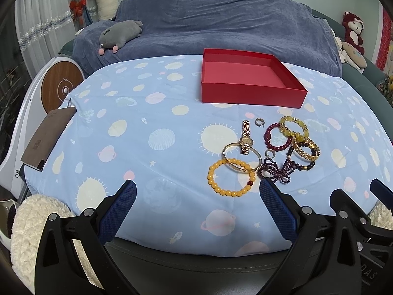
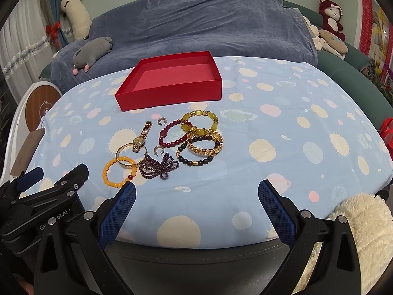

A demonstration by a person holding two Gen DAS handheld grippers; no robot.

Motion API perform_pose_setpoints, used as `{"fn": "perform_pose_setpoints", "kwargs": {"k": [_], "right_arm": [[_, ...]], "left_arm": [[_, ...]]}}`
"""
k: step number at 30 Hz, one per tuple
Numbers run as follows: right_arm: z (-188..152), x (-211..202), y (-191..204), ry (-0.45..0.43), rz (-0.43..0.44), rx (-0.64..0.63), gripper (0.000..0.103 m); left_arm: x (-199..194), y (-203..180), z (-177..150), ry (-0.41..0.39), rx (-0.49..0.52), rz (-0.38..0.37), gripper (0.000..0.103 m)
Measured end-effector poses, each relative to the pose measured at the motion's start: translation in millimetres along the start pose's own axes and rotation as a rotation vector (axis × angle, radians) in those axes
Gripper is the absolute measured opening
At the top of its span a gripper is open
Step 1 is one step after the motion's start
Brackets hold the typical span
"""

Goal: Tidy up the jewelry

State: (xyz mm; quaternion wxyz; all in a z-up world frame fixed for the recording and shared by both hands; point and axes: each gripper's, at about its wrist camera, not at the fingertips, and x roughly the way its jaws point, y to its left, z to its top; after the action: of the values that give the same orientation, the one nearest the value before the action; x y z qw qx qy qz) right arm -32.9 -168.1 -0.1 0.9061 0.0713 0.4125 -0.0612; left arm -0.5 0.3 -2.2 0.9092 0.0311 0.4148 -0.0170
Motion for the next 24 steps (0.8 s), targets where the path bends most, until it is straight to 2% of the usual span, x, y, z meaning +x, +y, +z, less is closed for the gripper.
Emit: {"fn": "perform_pose_setpoints", "kwargs": {"k": [11,24], "right_arm": [[0.1,0.0,0.6,0.000,-0.001,-0.001,0.096],[-1.5,-0.2,2.0,-0.003,-0.001,-0.011,0.096]], "left_arm": [[-0.6,1.2,-1.2,-0.021,-0.003,-0.006,0.096],[0.8,0.8,-1.0,-0.004,0.004,0.005,0.096]]}}
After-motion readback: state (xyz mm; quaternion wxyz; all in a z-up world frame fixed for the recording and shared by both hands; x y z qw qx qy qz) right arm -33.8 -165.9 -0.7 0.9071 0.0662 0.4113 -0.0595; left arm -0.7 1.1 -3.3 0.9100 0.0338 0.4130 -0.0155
